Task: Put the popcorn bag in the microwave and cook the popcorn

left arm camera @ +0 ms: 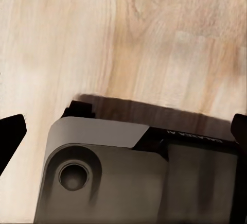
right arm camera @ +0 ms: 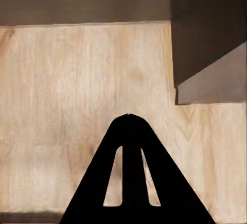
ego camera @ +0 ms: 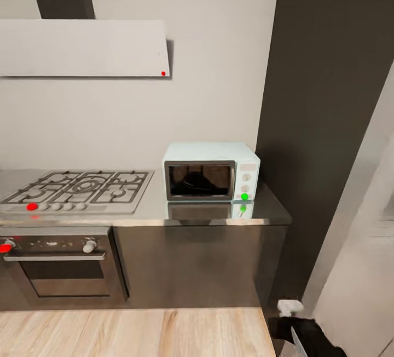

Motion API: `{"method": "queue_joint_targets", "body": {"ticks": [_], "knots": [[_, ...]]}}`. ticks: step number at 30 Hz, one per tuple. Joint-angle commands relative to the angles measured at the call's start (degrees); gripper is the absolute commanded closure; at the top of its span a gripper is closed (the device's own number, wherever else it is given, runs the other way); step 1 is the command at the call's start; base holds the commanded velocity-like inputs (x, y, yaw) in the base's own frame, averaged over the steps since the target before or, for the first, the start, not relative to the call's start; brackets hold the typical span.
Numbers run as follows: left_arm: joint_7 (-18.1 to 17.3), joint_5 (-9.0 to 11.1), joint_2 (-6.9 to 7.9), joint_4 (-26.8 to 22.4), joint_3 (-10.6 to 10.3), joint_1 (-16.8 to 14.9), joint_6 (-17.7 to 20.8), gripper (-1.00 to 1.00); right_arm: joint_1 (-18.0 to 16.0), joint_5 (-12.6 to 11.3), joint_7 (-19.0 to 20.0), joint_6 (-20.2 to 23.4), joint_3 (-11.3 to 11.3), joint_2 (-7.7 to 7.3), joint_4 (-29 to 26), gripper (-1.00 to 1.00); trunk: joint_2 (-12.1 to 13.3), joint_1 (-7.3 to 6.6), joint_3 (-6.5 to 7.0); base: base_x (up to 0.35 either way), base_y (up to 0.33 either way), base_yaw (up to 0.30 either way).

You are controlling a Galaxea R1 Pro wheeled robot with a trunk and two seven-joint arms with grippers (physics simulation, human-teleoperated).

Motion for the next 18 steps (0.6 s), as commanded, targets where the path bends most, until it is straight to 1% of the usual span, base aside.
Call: {"method": "queue_joint_targets", "body": {"ticks": [1, 4, 5, 6, 7, 8, 10, 11, 12, 14, 18], "knots": [[-0.3, 0.6, 0.01, 0.1, -0.5, 0.0, -0.2, -1.00, 0.0, 0.5, 0.3, -3.1, -0.3, -0.48, 4.7, 1.00, -0.1, -0.04, -0.06, -0.346, 0.000, 0.000], [-0.3, 0.6, 0.07, 0.1, -0.5, 0.0, -0.2, -1.00, 0.0, 0.5, -1.5, -15.0, -0.2, -2.35, 23.4, 1.00, -0.1, -0.04, -0.06, -0.346, 0.000, 0.000], [-0.3, 0.6, 0.08, 0.1, -0.5, 0.0, -0.2, -1.00, 0.0, 0.5, -1.9, -18.5, -0.1, -2.99, 28.3, 1.00, -0.1, -0.04, -0.06, -0.337, 0.000, 0.000], [-0.3, 0.6, 0.11, 0.1, -0.4, 0.0, -0.2, -1.00, 0.1, 0.5, -2.0, -20.2, -0.1, -3.23, 30.1, 1.00, -0.1, -0.04, -0.06, -0.327, 0.000, 0.000], [-0.3, 0.6, 0.19, 0.1, -0.5, 0.0, -0.2, -1.00, 2.6, 0.4, -2.3, -22.6, 0.0, -3.46, 32.1, 1.00, -0.1, -0.04, -0.06, -0.280, 0.000, 0.000], [-0.3, 0.6, 0.23, 0.1, -0.5, 0.0, -0.2, -1.00, 5.3, 0.4, -2.3, -23.3, 0.0, -3.47, 32.6, 1.00, -0.1, -0.04, -0.06, -0.211, 0.000, 0.000], [-0.3, 0.6, 0.38, 0.1, -0.5, 0.0, -0.2, -1.00, 8.8, 0.4, -2.4, -24.2, 0.0, -3.37, 33.0, 1.00, -0.1, -0.04, -0.06, -0.093, 0.000, 0.000], [-0.3, 0.6, 0.50, 0.1, -0.6, 0.0, -0.2, -1.00, 9.9, 0.3, -2.5, -24.9, 0.0, -3.30, 33.1, 1.00, -0.1, -0.04, -0.06, -0.037, 0.000, 0.000], [-0.3, 0.6, 0.58, 0.1, -0.6, 0.0, -0.2, -1.00, 10.6, 0.3, -2.5, -25.4, 0.0, -3.24, 33.1, 1.00, -0.1, -0.04, -0.06, -0.024, 0.000, 0.000], [-0.3, 0.4, 0.93, 0.1, -0.6, 0.0, -0.2, -1.00, 13.1, 0.2, -2.5, -26.7, -0.1, -3.06, 33.2, 1.00, -0.1, -0.04, -0.06, -0.009, 0.000, 0.000], [-0.3, 0.1, 1.74, 0.1, -0.7, 0.0, -0.2, -1.00, 14.5, 0.1, -3.3, -27.4, -0.1, -2.75, 33.2, 1.00, -0.1, -0.04, -0.06, -0.001, 0.000, 0.000]]}}
